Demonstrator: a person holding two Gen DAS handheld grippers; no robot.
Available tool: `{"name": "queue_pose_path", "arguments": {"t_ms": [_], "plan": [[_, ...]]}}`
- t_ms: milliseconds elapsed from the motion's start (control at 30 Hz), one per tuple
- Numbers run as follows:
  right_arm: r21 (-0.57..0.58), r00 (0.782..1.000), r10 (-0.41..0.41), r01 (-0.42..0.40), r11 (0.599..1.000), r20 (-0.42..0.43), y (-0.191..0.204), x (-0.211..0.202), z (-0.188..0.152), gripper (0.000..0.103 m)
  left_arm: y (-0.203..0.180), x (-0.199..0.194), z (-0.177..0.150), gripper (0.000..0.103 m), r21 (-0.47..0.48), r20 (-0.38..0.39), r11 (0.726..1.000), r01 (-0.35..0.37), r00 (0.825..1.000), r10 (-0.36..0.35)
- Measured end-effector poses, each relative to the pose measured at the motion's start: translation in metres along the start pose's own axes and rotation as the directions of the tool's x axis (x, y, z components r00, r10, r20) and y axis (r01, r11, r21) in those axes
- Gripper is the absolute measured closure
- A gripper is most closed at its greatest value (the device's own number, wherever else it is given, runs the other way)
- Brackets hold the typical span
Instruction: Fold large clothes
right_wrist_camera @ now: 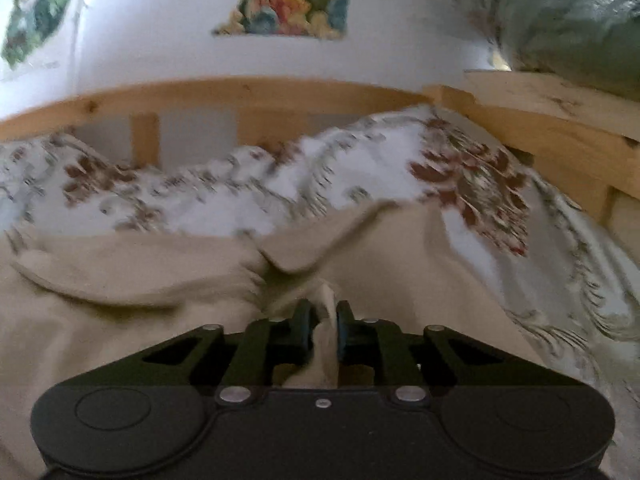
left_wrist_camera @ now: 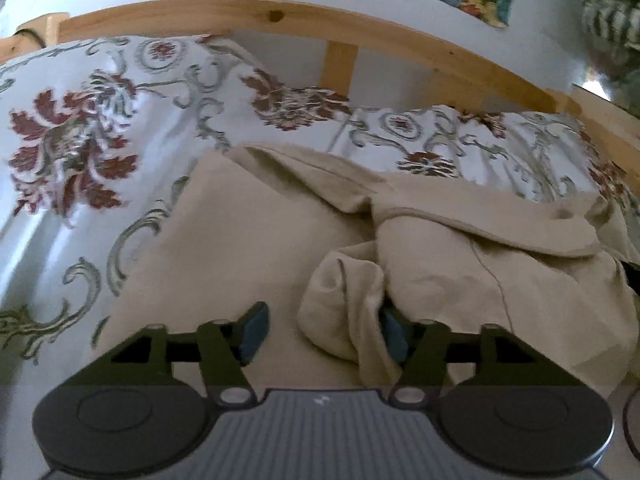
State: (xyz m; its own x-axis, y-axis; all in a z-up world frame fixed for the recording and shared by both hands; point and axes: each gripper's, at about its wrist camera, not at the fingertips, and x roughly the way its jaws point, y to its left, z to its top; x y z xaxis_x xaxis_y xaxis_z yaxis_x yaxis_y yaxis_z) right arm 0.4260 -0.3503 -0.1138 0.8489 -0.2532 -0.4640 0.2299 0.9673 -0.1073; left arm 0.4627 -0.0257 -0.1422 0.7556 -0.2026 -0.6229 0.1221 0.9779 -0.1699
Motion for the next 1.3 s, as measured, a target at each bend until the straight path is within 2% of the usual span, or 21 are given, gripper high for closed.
{"name": "queue_pose_path", "arguments": {"t_ms": [33,133,200,267,333,367,433,533,567,667,767,867,1000,1067,1100,1233,1300], "plan": [[0.006,1.000,-0.008,0.008,1.000,0.000,-0.002,-0.004,0.001,0.073,0.002,-0.003,0.002,0.021,-0.017,-0.008,1.000,-0.016,1.000,0.016],[-0.061,0.998,-0.007,0.010,0.998,0.056,0.002,-0.029,0.006,0.053,0.007,-0.016,0.007,0.010,-0.080,-0.015,0.996,-0.037,0.999,0.036],[-0.117,0.994,-0.006,0.019,0.993,0.107,0.011,-0.044,0.006,0.023,0.008,-0.023,0.007,0.005,-0.092,-0.022,0.995,-0.023,1.000,0.021],[-0.158,0.992,0.032,-0.013,0.987,0.124,0.022,-0.054,0.006,0.022,0.005,-0.024,0.005,0.004,-0.067,-0.035,0.997,-0.030,0.999,0.028],[-0.234,0.994,0.072,-0.052,0.971,0.076,0.037,-0.052,0.002,0.021,-0.004,-0.018,-0.001,0.004,0.007,-0.056,0.996,-0.093,0.994,0.093],[-0.282,0.997,0.055,-0.038,0.959,0.050,0.044,-0.048,-0.002,0.021,-0.007,-0.016,-0.004,0.004,0.041,-0.060,0.992,-0.121,0.991,0.124],[-0.361,1.000,0.010,-0.001,0.933,0.022,0.052,-0.040,-0.018,0.021,-0.011,-0.019,-0.009,0.004,0.086,-0.055,0.988,-0.132,0.989,0.137],[-0.326,0.998,0.059,-0.054,0.944,0.005,0.043,-0.053,-0.022,0.020,-0.016,-0.042,-0.009,0.004,0.120,-0.039,0.984,-0.128,0.990,0.134],[-0.327,0.995,0.095,-0.084,0.941,0.017,0.040,-0.064,-0.018,0.018,-0.017,-0.052,-0.009,0.003,0.133,-0.025,0.984,-0.118,0.992,0.122],[-0.358,0.980,0.178,-0.135,0.924,0.091,0.039,-0.106,-0.007,0.001,-0.021,-0.086,-0.008,0.002,0.191,0.018,0.975,-0.112,0.994,0.111],[-0.361,0.967,0.212,-0.148,0.921,0.143,0.036,-0.151,-0.003,0.001,-0.026,-0.128,-0.005,0.001,0.231,0.052,0.967,-0.106,0.994,0.096],[-0.369,0.968,0.178,-0.102,0.924,0.179,0.039,-0.193,-0.003,0.001,-0.030,-0.176,-0.009,0.000,0.255,0.073,0.963,-0.084,0.995,0.068],[-0.438,0.957,0.179,-0.063,0.897,0.228,0.045,-0.256,-0.015,0.001,-0.034,-0.236,-0.030,0.000,0.323,0.059,0.945,-0.041,0.998,0.023],[-0.518,0.951,0.223,-0.083,0.851,0.214,0.050,-0.283,-0.023,0.001,-0.033,-0.255,-0.051,0.000,0.371,0.032,0.928,-0.016,0.999,0.004],[-0.580,0.950,0.258,-0.112,0.807,0.175,0.053,-0.294,-0.028,0.001,-0.034,-0.262,-0.064,0.000,0.401,0.003,0.916,0.001,1.000,-0.002],[-0.770,0.936,0.348,-0.262,0.581,-0.056,0.065,-0.324,-0.059,0.001,-0.047,-0.263,-0.106,0.000,0.507,-0.127,0.861,0.039,0.991,0.030],[-0.787,0.928,0.339,-0.324,0.525,-0.156,0.067,-0.328,-0.072,0.001,-0.060,-0.257,-0.123,0.000,0.592,-0.191,0.803,0.064,0.980,0.063]]}}
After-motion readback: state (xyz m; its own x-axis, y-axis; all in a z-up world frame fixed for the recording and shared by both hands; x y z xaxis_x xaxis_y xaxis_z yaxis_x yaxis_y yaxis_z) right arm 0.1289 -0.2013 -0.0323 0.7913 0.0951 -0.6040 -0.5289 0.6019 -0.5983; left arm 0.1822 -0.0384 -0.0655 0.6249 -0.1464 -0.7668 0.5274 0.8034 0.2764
